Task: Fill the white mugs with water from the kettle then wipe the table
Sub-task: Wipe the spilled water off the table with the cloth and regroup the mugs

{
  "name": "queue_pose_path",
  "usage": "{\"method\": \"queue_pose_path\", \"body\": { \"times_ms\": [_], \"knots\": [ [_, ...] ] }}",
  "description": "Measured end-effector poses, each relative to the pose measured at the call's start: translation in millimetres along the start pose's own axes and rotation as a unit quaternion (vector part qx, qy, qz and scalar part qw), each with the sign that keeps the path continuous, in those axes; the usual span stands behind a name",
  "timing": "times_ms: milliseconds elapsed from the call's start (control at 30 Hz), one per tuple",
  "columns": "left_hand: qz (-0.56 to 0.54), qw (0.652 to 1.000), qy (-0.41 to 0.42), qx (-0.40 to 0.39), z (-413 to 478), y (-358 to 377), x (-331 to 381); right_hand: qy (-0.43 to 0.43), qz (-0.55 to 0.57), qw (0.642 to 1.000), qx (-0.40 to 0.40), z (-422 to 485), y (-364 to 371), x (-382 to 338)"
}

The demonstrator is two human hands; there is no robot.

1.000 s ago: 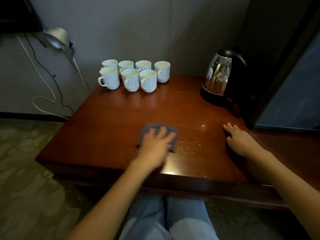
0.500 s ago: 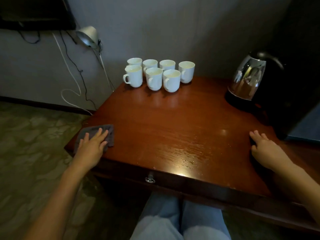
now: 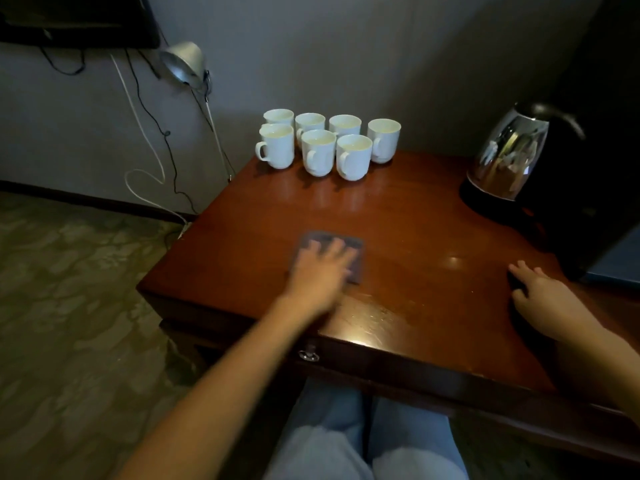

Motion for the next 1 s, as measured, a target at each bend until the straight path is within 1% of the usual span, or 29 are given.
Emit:
{"method": "queue_pose_path", "body": {
  "times_ms": [67,100,167,200,233,300,367,400,467,533,600,633,667,700,733,833,867,900,933,967,1000],
  "knots": [
    [0.02,0.995,-0.091,-0.019,0.1,-17.5,-99.1,-0.057,0.022,0.998,0.007,-4.9,-3.9,-10.2],
    [0.005,0.99,-0.138,-0.032,-5.3,-25.2,-141.9,-0.099,0.025,0.995,0.002,-8.0,-4.7,-19.2],
    [-0.1,0.963,-0.25,0.0,-24.3,-47.5,-203.7,-0.163,0.02,0.986,-0.026,-12.7,-3.1,-36.6],
    [-0.131,0.95,-0.283,0.016,-34.3,-54.3,-216.4,-0.174,0.014,0.984,-0.044,-13.8,-1.6,-42.2],
    [-0.131,0.946,-0.296,0.023,-38.1,-56.2,-216.1,-0.176,0.008,0.983,-0.059,-14.1,0.1,-45.6],
    [-0.119,0.946,-0.301,0.025,-28.6,-52.1,-192.3,-0.163,0.004,0.984,-0.074,-13.8,0.9,-46.4],
    [-0.118,0.961,-0.247,0.021,4.7,-37.5,-139.2,-0.15,0.02,0.986,-0.067,-15.4,-1.7,-42.7],
    [-0.11,0.974,-0.198,0.009,25.5,-27.1,-102.1,-0.146,0.03,0.987,-0.061,-17.0,-3.3,-39.9],
    [-0.063,0.996,-0.066,-0.027,57.4,0.6,1.5,-0.132,0.06,0.989,-0.038,-20.7,-7.0,-31.1],
    [-0.048,0.995,0.064,-0.065,58.5,28.6,120.3,-0.104,0.092,0.99,0.002,-24.1,-13.3,-17.0],
    [-0.082,0.975,0.168,-0.121,35.0,49.4,216.1,-0.052,0.128,0.99,0.04,-26.7,-19.5,8.3],
    [-0.093,0.964,0.199,-0.147,22.4,55.4,245.6,-0.023,0.142,0.988,0.048,-29.1,-21.6,22.1],
    [-0.093,0.958,0.218,-0.162,13.5,57.2,259.8,0.002,0.148,0.988,0.049,-32.0,-22.4,34.8],
    [-0.096,0.955,0.228,-0.16,10.3,53.7,261.6,0.022,0.148,0.988,0.046,-35.2,-22.9,46.4],
    [-0.095,0.959,0.227,-0.142,12.9,46.1,252.2,0.038,0.148,0.988,0.038,-38.2,-22.5,56.1],
    [-0.036,0.976,0.204,-0.065,29.2,22.3,179.3,0.069,0.151,0.986,0.009,-46.1,-19.4,78.8],
    [-0.019,0.984,0.171,-0.045,37.7,14.2,141.5,0.079,0.151,0.985,0.011,-48.7,-20.5,86.5],
    [-0.008,0.994,0.107,-0.036,45.5,6.9,98.7,0.089,0.15,0.984,0.018,-51.0,-22.3,94.7],
    [-0.032,0.999,0.017,-0.027,50.5,-1.1,54.0,0.096,0.15,0.984,0.026,-53.8,-24.2,101.8],
    [-0.07,0.995,-0.071,-0.027,50.8,-5.3,19.9,0.1,0.149,0.983,0.035,-56.9,-25.7,108.0],
    [-0.099,0.986,-0.13,-0.039,50.6,-5.0,3.8,0.101,0.147,0.983,0.041,-60.2,-26.5,111.6]
  ]
}}
Point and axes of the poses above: each hand's wrist, its own z-axis towards the middle knuckle, its own y-axis out of the palm, x = y × z, the point moved 8 cm from there along z, towards the middle knuckle, and after that the axes turned 13 degrees about -z, right-handed, at the moved point
